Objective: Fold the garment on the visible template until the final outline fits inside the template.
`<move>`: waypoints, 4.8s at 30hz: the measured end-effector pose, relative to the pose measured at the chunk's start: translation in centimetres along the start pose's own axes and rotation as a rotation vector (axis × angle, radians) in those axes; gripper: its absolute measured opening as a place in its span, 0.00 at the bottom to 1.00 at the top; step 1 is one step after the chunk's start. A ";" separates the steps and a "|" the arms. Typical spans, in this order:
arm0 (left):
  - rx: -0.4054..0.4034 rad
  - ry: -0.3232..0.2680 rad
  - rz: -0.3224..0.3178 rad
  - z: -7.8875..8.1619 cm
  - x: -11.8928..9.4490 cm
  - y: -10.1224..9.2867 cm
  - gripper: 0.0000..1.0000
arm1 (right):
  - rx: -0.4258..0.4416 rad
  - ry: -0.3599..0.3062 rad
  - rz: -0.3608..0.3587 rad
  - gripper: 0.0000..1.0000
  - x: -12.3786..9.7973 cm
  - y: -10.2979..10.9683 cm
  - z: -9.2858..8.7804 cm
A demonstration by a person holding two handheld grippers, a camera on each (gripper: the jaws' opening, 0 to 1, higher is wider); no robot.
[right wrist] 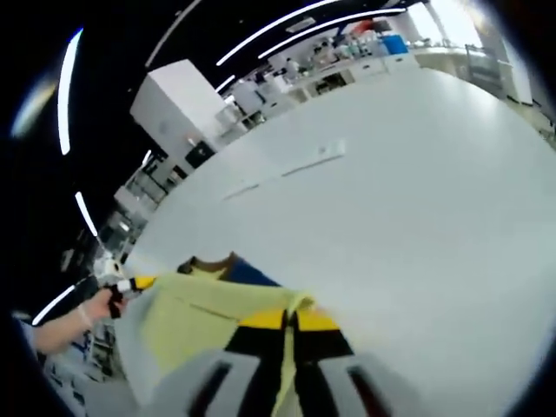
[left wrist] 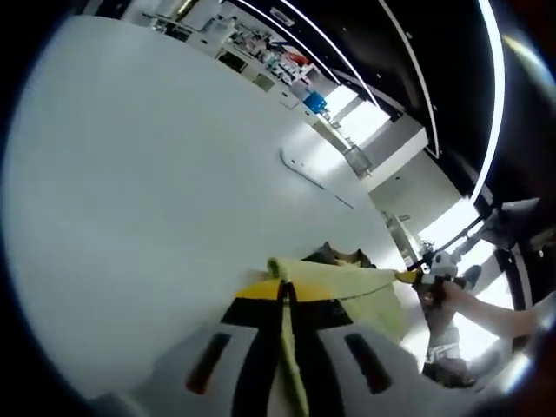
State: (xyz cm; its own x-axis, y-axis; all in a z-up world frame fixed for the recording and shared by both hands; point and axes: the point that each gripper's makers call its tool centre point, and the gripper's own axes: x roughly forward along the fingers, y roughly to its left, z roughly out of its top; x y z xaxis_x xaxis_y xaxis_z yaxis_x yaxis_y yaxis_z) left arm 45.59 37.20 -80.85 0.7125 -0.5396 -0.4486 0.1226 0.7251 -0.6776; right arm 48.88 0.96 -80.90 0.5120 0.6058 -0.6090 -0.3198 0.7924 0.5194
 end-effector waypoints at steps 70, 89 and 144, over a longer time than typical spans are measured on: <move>0.556 0.251 -0.286 -6.1 1.8 -7.1 0.94 | -0.331 0.043 0.162 0.97 2.6 5.7 -4.4; 0.447 0.117 -0.212 -1.8 4.9 -5.1 0.92 | -0.319 -0.058 0.159 0.92 6.1 5.8 0.2; 0.443 0.088 -0.216 -2.4 1.2 -5.8 0.87 | -0.387 0.014 0.135 0.81 2.4 5.4 -2.0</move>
State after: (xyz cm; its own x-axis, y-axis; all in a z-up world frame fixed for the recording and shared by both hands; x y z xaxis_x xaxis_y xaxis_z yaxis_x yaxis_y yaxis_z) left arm 44.11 31.38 -78.85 0.5798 -0.7178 -0.3856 0.5562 0.6945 -0.4565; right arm 46.79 6.82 -80.81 0.4348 0.7050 -0.5603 -0.6610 0.6724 0.3331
